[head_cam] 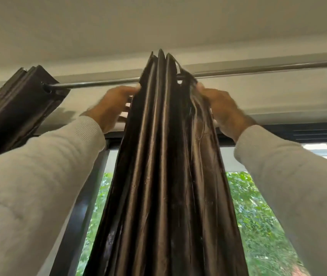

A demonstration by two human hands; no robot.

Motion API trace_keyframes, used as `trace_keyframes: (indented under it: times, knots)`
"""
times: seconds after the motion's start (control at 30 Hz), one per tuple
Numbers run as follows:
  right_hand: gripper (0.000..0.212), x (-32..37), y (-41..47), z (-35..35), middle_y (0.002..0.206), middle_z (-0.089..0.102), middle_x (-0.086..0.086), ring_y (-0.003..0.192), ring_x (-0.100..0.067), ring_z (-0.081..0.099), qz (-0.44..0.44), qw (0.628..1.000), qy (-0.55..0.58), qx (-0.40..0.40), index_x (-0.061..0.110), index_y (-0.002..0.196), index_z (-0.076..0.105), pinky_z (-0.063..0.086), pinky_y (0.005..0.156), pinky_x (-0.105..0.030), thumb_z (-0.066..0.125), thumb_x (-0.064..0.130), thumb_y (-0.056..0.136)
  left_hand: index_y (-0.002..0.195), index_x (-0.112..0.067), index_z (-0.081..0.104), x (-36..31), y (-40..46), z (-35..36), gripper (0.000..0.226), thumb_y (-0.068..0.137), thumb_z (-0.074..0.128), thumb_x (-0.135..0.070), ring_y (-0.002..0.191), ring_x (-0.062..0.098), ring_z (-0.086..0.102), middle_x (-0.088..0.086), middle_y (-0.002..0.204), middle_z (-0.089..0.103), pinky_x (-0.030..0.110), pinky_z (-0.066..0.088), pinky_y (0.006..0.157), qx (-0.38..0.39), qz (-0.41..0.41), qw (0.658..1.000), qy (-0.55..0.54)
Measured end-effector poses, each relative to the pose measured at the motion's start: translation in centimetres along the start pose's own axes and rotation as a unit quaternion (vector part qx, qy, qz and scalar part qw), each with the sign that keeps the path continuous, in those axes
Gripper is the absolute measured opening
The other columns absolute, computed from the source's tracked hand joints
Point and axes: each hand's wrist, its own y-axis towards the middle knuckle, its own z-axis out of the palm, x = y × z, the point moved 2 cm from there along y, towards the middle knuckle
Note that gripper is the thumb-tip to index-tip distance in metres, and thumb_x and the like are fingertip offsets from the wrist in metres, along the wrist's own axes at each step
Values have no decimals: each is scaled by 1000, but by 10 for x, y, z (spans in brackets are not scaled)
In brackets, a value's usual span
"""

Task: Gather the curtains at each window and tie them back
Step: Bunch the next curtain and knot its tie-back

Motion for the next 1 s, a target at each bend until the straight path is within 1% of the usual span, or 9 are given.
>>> trace_keyframes:
  times: [0.1, 0.23, 0.37, 0.6, 0.67, 0.73, 0.8, 0.83, 1.0]
  knots:
    - [68, -5, 6, 3, 119, 74, 1, 111, -22, 68, 28, 998, 29, -41, 23, 124, 72, 52, 101, -49, 41, 78, 96, 138, -23, 61, 5, 0, -12, 70, 99, 47, -80, 110, 22, 71, 2, 124, 73, 46, 55, 87, -32, -20, 995, -96]
    - [70, -4, 11, 14, 134, 60, 3, 124, -19, 58, 33, 997, 56, -43, 28, 138, 56, 49, 103, -50, 31, 81, 99, 151, -23, 54, 9, 6, -11, 92, 92, 38, -91, 122, 26, 67, 4, 136, 68, 54, 52, 105, -33, -23, 994, -103]
    - [59, -2, 17, 18, 134, 61, -4, 124, -23, 59, 40, 996, 59, -54, 33, 125, 53, 50, 98, -47, 30, 81, 99, 157, -25, 49, 7, 12, -14, 96, 91, 35, -93, 127, 29, 63, 6, 149, 61, 58, 50, 109, -30, -11, 994, -106]
    - [80, -3, 50, 15, 156, 45, 4, 138, -23, 47, 28, 990, 69, -122, 32, 158, 35, 47, 109, -56, 31, 83, 96, 166, -29, 34, -1, 51, -7, 95, 95, 27, -91, 136, 34, 55, 11, 167, 42, 55, 48, 111, -43, 0, 992, -116]
    - [82, 5, 60, 25, 157, 47, 1, 140, -24, 47, 33, 990, 78, -109, 32, 159, 35, 44, 113, -58, 28, 84, 96, 167, -25, 32, -9, 60, 7, 88, 102, 24, -83, 118, 26, 67, 14, 163, 47, 38, 55, 93, -45, -1, 989, -142]
    - [86, 14, 69, 43, 143, 64, -6, 131, -24, 60, 35, 995, 89, -13, 24, 149, 54, 48, 113, -51, 20, 84, 97, 153, -16, 48, -16, 65, 24, 84, 104, 24, -80, 86, 19, 78, 13, 135, 69, 33, 62, 74, 17, -6, 984, -174]
    - [101, 20, 71, 53, 122, 76, -2, 120, -23, 67, 44, 994, 68, 68, 21, 130, 72, 46, 114, -51, 16, 93, 88, 136, -12, 65, -15, 72, 29, 96, 97, 23, -88, 97, 24, 80, 10, 120, 78, 43, 63, 89, 60, -6, 987, -151]
    - [109, 18, 73, 51, 130, 74, 0, 126, -23, 63, 51, 995, 54, 66, 22, 135, 70, 38, 118, -56, 15, 99, 81, 136, -15, 68, -12, 73, 24, 99, 95, 20, -91, 109, 29, 77, 8, 125, 78, 50, 59, 98, 52, -4, 990, -134]
    - [97, -3, 36, 18, 138, 65, -2, 124, -22, 62, 58, 996, 46, -55, 24, 140, 63, 39, 114, -61, 12, 91, 90, 146, -23, 61, 14, 49, -17, 96, 93, 19, -92, 131, 35, 61, 11, 150, 60, 62, 46, 114, -40, -6, 993, -115]
